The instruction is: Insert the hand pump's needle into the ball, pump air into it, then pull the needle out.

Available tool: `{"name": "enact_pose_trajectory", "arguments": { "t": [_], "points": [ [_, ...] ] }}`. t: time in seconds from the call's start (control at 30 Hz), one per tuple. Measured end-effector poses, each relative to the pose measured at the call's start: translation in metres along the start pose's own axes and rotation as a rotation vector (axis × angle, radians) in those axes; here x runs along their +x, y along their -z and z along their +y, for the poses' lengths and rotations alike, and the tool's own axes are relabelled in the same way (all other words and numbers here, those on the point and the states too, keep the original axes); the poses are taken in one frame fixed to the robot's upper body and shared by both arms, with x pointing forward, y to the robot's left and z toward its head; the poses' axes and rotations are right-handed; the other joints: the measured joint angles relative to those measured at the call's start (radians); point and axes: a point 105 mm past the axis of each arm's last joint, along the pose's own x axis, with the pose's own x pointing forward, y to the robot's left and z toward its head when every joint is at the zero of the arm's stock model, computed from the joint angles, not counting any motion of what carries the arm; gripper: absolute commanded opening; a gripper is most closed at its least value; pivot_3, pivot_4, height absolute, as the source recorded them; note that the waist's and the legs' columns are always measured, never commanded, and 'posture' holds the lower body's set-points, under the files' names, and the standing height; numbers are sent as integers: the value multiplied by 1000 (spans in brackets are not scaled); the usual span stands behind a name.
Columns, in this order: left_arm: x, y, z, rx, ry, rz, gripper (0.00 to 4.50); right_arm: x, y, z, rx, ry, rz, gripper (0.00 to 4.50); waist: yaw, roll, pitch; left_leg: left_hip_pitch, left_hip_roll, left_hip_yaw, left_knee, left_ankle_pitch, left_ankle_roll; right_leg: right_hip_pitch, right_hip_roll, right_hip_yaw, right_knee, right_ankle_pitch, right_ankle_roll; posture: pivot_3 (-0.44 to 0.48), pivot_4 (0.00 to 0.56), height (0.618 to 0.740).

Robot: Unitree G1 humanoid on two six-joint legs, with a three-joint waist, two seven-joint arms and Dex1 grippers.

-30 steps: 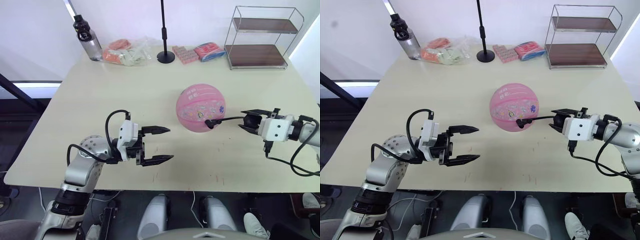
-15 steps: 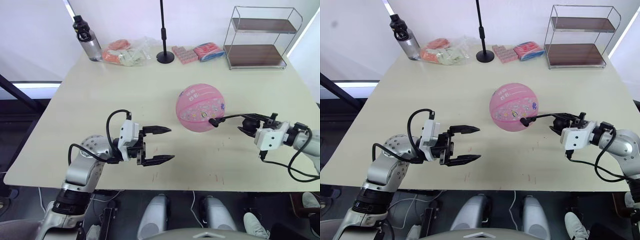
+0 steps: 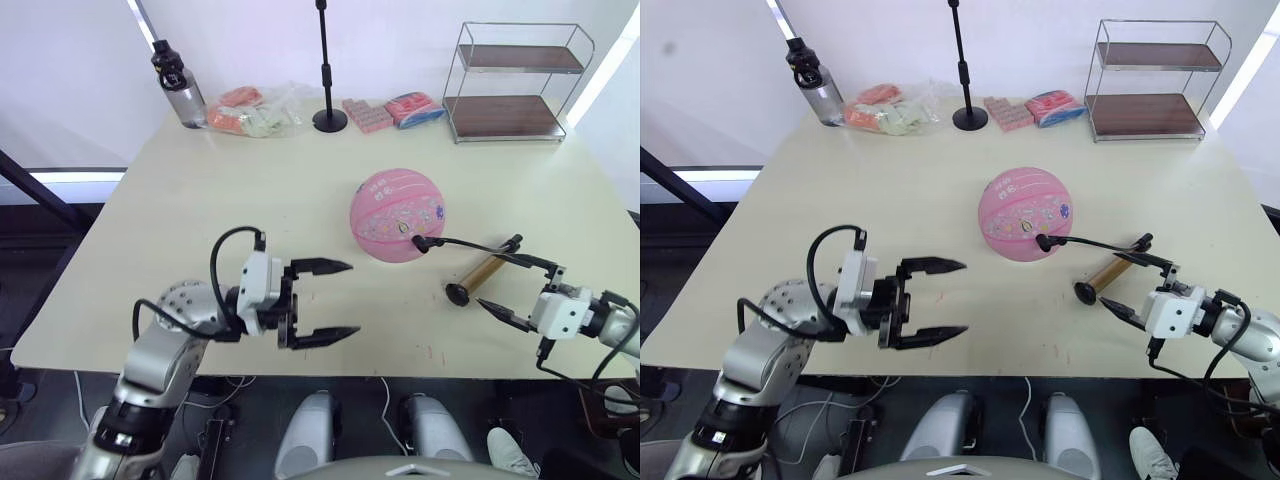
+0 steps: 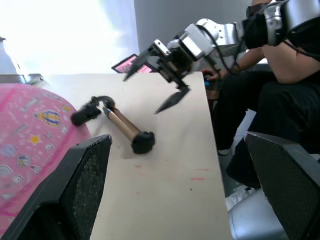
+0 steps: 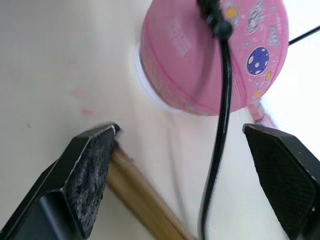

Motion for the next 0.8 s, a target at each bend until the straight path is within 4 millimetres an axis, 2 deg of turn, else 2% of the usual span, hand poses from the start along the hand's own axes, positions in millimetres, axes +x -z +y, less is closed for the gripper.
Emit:
{"name": "enact_pose_trajectory", "arguments": {
  "t": [0.07, 0.23, 0.4, 0.6, 0.8],
  "points": [
    [2, -2, 17, 8, -33, -10, 4500, -5, -8, 3, 163, 45, -49, 4327, -2, 0, 0, 0, 0, 0, 1, 0, 0, 0, 1, 1, 0, 0, 0, 0, 150, 740],
    [9, -1, 39, -7, -107, -29, 4500, -14, -25, 4, 445, 139, -145, 4327, -14, -2, 1, 0, 1, -3, 0, 0, 0, -1, 3, 4, 0, 2, 4, 0, 150, 740],
    [12, 0, 56, 2, -167, -15, 4500, -18, -37, -1, 550, 189, -216, 4327, -18, -2, 1, 0, 1, -4, 0, 0, 0, -1, 5, 3, 0, 2, 4, 0, 150, 740],
    [22, 2, 81, 16, -249, 15, 4500, -22, -39, 8, 627, 190, -253, 4327, -13, -3, 1, 0, 0, -3, 0, 0, 0, -1, 4, 4, 0, 2, 4, 0, 150, 740],
    [38, -13, 111, 33, -310, -4, 4500, -30, -40, 9, 649, 211, -291, 4327, -7, -3, 2, -1, 0, -2, 0, 0, 0, -1, 5, 2, 0, 3, 4, 0, 150, 740]
  ]
}}
